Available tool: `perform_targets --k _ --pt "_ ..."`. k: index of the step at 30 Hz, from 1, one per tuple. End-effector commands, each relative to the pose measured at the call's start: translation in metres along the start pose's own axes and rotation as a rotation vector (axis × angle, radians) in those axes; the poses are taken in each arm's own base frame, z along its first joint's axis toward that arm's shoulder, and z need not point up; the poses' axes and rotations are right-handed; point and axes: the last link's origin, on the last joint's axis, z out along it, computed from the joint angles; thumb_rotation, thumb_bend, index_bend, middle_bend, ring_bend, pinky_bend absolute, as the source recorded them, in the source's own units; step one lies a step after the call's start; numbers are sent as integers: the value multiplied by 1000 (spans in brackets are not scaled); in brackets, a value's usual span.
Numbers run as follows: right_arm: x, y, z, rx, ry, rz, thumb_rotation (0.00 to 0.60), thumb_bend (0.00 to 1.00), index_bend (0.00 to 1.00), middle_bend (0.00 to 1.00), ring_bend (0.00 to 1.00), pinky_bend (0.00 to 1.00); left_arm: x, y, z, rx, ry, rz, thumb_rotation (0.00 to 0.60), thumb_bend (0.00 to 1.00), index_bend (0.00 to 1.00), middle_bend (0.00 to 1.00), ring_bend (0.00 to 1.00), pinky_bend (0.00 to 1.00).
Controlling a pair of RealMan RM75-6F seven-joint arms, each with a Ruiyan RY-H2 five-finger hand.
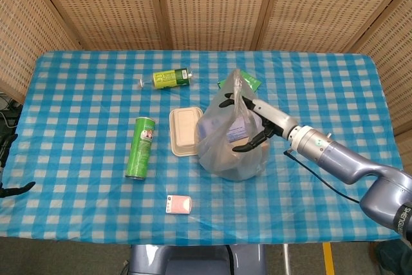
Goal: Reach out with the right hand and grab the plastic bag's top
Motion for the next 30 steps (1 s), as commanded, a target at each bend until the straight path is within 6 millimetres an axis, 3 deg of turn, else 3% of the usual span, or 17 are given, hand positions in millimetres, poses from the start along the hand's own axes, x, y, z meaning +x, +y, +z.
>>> perform_targets --k 1,5,16,20,24,26,30 --pt "-7 -8 8 38 -21 153 600 0 251 153 0 0 -1 0 1 1 -2 2 600 0 0 0 0 0" --pt "-6 -18 14 96 -36 315 600 0 252 242 76 32 -1 0 2 5 -2 2 600 0 0 0 0 0" --pt "6 -33 25 242 -84 669 600 0 207 297 169 182 0 -3 4 13 -3 -2 600 0 0 0 0 0" --pt "8 -36 25 270 -102 744 600 0 229 359 253 346 1 -3 4 12 -2 -3 600 0 0 0 0 0" --pt "7 -37 26 254 -123 758 600 0 314 500 462 641 0 -3 4 11 -4 -3 600 0 0 0 0 0" --pt "8 -38 26 241 -128 754 600 0 412 607 607 828 0 -2 4 10 -5 -2 600 0 0 0 0 0" --pt "10 -38 30 220 -106 742 600 0 675 756 770 987 0 -2 4 10 -5 -2 600 0 0 0 0 0"
